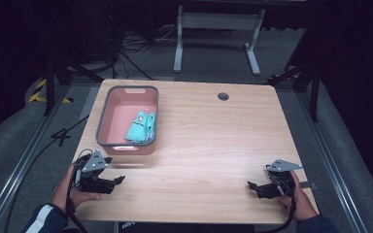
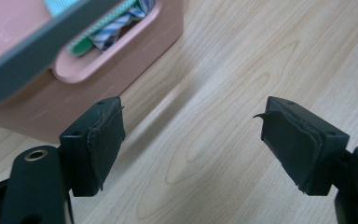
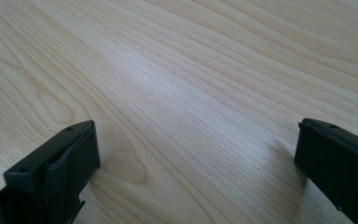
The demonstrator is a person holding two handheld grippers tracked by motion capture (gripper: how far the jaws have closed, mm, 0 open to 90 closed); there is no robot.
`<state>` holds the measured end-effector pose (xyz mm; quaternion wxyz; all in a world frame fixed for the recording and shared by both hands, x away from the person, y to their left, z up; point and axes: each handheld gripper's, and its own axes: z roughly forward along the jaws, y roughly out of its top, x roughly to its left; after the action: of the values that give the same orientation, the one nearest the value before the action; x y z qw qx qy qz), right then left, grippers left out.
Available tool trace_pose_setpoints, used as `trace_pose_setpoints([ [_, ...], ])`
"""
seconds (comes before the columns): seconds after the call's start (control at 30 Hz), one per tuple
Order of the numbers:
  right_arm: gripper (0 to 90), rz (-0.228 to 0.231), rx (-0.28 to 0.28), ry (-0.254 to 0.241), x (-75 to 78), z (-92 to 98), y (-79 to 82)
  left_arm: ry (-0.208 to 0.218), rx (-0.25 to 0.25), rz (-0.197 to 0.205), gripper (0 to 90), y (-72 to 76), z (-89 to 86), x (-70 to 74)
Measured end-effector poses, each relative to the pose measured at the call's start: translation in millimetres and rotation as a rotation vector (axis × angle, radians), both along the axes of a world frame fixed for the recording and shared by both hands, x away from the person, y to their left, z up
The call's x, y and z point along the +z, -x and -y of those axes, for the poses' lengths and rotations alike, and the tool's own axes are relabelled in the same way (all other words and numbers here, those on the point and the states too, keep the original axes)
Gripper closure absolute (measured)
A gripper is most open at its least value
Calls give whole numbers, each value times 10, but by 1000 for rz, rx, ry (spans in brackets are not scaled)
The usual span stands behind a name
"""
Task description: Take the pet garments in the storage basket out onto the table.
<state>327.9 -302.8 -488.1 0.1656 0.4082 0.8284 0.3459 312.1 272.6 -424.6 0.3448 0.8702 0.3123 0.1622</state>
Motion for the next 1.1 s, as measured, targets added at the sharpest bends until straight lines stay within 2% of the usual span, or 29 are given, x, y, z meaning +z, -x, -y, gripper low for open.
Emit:
trace_pose_setpoints([
  [0.2, 2, 0, 0, 1, 0, 0, 0, -14, 8, 31, 213, -17, 2, 135],
  [0.33, 2, 0, 1, 1, 0, 1, 0, -1, 20, 39, 213, -43, 10, 207],
  [0.37, 1, 0, 1, 1, 0, 0, 0, -11, 24, 52, 211, -55, 5, 232],
  [0.43, 2, 0, 0, 1, 0, 0, 0, 3, 33, 53, 204, -70, 7, 270],
  [0.53, 2, 0, 0, 0, -1, 0, 0, 0, 47, 69, 213, -89, 2, 312],
  [0.57, 1, 0, 1, 1, 0, 0, 0, 17, 52, 62, 213, -98, 9, 332],
  [0.7, 1, 0, 1, 1, 0, 0, 0, 16, 45, 73, 196, -143, 42, 422],
  [0.77, 2, -1, -1, -1, 0, 0, 0, 5, 52, 80, 193, -183, 64, 468],
  [0.83, 2, -1, -2, -3, 1, -1, 1, 14, 51, 77, 189, -239, 90, 538],
  [0.93, 1, 0, 1, 1, 0, 1, 0, -3, 47, 97, 183, -330, 128, 617],
  [1.0, 1, 0, 1, 0, -1, 1, -1, 3, 47, 86, 183, -393, 155, 657],
  [1.03, 1, -1, -1, -4, 0, -1, 0, -12, 43, 89, 181, -438, 172, 690],
  [1.1, 1, -1, 1, -4, -1, -1, -3, -13, 43, 83, 175, -480, 183, 712],
])
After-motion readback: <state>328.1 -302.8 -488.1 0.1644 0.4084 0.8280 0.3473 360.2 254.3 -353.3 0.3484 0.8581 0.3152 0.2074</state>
